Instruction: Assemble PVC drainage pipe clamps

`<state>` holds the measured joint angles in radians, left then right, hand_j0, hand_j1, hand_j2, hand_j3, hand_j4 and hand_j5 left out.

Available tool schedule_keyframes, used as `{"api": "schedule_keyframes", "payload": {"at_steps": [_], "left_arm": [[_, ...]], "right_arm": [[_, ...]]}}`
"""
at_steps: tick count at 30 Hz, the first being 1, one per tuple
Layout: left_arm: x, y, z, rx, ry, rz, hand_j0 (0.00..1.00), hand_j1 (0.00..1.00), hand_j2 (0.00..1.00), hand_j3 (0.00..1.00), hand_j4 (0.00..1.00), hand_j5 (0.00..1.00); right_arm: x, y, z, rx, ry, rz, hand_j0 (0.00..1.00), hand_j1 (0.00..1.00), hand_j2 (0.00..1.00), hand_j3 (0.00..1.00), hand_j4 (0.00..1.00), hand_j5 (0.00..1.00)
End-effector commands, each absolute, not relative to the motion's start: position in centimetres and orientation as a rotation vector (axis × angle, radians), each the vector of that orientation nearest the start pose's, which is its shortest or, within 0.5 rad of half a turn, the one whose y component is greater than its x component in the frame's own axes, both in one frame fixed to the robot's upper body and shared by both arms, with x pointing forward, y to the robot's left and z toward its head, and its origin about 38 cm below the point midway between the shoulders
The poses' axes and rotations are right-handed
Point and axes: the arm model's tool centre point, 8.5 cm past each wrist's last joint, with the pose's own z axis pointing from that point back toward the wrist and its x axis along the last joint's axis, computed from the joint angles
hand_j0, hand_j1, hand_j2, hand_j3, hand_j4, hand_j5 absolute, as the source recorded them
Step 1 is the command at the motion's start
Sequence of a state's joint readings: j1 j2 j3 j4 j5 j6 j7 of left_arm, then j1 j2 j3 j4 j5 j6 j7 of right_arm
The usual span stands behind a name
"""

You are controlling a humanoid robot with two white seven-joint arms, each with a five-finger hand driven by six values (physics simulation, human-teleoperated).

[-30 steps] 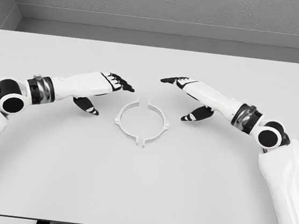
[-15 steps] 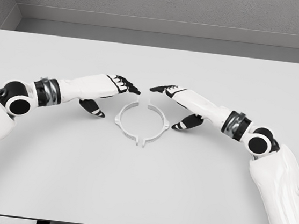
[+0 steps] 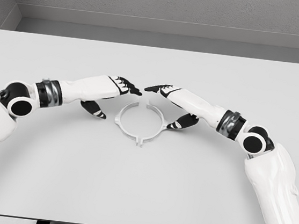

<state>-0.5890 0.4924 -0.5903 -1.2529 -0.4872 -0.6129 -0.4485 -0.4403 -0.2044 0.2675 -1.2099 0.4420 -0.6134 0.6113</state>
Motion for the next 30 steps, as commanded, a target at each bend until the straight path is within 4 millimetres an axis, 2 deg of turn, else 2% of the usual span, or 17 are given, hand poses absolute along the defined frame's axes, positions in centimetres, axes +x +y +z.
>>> {"api": "schedule_keyframes", "payload": {"at_steps": [1,8,30], "left_arm": [[45.3,21.5,14.3,0.202,-1.578,-1.917,1.0,1.0,1.0,1.0,1.0,1.0],[45.3,21.5,14.3,0.202,-1.578,-1.917,1.0,1.0,1.0,1.0,1.0,1.0],[45.2,21.6,14.5,0.207,-1.581,-1.919,1.0,1.0,1.0,1.0,1.0,1.0]], "right_arm": [[44.4,-17.6,11.7,0.021,-1.707,1.557,1.0,1.0,1.0,1.0,1.0,1.0],[44.4,-16.4,11.9,0.042,-1.731,1.545,1.0,1.0,1.0,1.0,1.0,1.0],[44.6,-16.6,12.2,0.032,-1.734,1.543,1.0,1.0,1.0,1.0,1.0,1.0]]}}
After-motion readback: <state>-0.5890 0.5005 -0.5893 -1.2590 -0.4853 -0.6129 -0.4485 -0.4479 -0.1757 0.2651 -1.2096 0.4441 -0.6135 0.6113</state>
